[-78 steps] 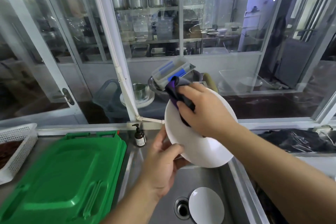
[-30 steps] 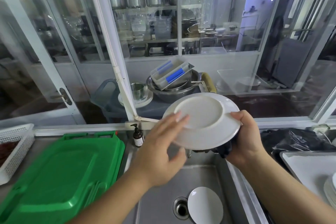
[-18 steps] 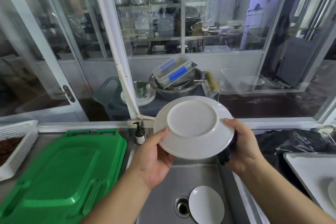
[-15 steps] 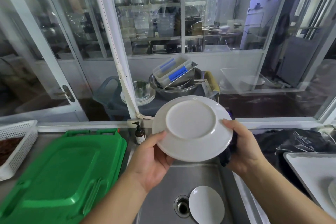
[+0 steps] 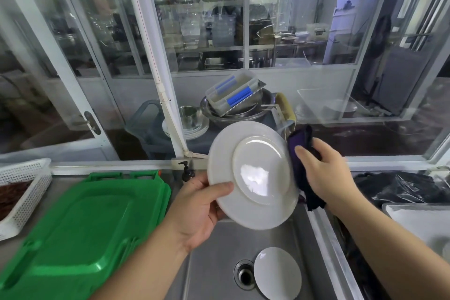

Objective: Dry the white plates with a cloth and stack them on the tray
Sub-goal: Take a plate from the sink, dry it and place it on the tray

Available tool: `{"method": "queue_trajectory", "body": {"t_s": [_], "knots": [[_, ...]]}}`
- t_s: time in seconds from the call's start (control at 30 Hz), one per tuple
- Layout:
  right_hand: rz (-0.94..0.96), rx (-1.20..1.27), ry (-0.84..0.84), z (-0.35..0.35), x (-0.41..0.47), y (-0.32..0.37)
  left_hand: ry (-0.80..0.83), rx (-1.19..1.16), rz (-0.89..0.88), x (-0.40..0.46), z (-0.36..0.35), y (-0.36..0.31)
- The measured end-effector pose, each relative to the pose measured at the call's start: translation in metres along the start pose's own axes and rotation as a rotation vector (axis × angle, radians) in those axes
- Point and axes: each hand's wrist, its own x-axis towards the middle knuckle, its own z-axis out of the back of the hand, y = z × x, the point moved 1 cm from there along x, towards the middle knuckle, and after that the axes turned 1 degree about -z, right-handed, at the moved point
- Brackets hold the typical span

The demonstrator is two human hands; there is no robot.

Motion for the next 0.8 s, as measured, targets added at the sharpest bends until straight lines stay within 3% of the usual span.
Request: {"method": "queue_trajectory", "body": {"t_s": [0.17,0.27,0.4,0.47,0.57,0.8], "knots": [[0.408,-0.319,-0.014,-0.018,0.006,0.012,0.028,0.137,0.001,0.001,-0.003,0.007],[0.76,-0.475,0.012,-0.031,-0.002,0.026,0.04,0.168,0.009,0.0,-0.005,0.011],[1.057,-0.561,0.199,-0.046,-0.019,0.043,0.047,0.178,-0.002,-0.002,-0.006,0.014],[1.105,-0.552,0.279,-0.05,-0.021,0.045,0.052,0.185,-0.012,-0.003,-0.003,0.014],[1.075,-0.53,0.241,-0.053,-0.017,0.049,0.048,0.163,-0.028,-0.005,0.002,0.013],[0.75,-0.443,0.095,-0.037,0.015,0.066,0.009,0.145,-0.103,-0.005,0.012,0.007]]}}
